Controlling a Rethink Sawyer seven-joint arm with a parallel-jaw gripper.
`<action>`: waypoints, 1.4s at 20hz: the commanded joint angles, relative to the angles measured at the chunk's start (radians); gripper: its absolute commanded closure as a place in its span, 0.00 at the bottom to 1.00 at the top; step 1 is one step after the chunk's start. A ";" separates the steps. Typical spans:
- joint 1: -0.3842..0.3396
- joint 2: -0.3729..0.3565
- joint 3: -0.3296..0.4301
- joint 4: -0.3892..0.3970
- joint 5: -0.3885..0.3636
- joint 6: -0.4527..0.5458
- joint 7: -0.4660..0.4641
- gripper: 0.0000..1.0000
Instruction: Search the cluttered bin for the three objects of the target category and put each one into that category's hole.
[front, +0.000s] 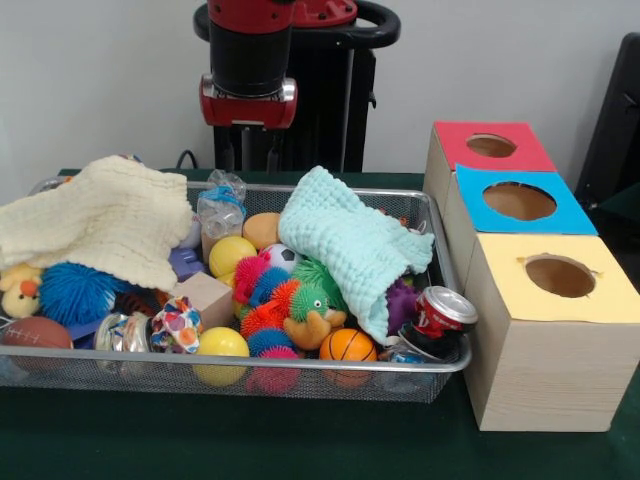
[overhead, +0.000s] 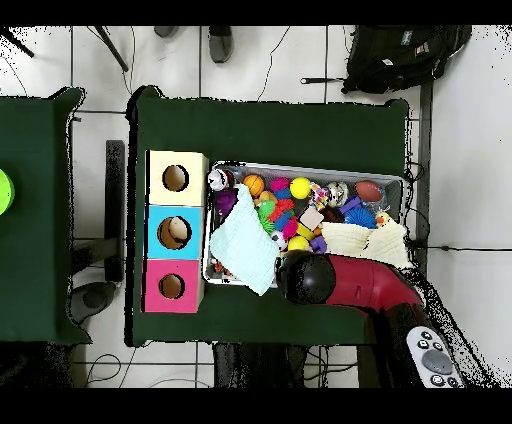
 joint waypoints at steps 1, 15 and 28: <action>-0.001 0.038 0.057 0.013 -0.063 -0.102 0.036 0.00; -0.076 0.062 0.064 0.014 -0.110 -0.111 -0.029 0.00; -0.188 0.104 0.100 0.056 -0.199 -0.170 -0.037 0.00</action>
